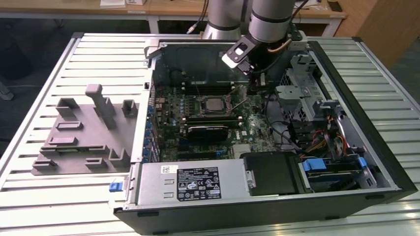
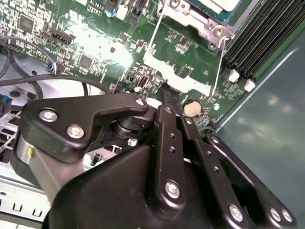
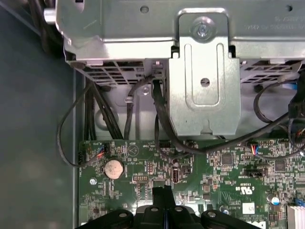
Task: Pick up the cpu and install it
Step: 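Close the cpu cover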
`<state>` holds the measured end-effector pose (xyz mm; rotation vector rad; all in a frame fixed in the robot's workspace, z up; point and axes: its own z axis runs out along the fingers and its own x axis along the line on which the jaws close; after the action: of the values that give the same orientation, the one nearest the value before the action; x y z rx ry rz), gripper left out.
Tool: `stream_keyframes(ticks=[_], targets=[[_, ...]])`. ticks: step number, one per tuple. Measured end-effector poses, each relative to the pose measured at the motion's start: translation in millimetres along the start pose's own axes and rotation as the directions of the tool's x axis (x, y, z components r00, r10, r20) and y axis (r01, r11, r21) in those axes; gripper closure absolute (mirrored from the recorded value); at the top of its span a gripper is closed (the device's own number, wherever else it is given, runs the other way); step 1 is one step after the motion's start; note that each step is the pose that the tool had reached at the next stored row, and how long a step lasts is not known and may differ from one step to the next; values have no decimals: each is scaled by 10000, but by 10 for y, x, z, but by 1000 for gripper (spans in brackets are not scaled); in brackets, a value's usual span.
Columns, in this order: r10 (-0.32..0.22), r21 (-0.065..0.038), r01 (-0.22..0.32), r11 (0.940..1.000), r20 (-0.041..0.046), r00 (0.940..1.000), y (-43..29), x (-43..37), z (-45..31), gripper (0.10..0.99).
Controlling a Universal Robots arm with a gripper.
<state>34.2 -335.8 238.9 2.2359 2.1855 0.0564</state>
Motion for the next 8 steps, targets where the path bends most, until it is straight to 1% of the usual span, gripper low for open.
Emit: stream_keyframes(ticks=[8], targets=[[0,0,0,10000,-24,10000,-131,-3,-4,980]])
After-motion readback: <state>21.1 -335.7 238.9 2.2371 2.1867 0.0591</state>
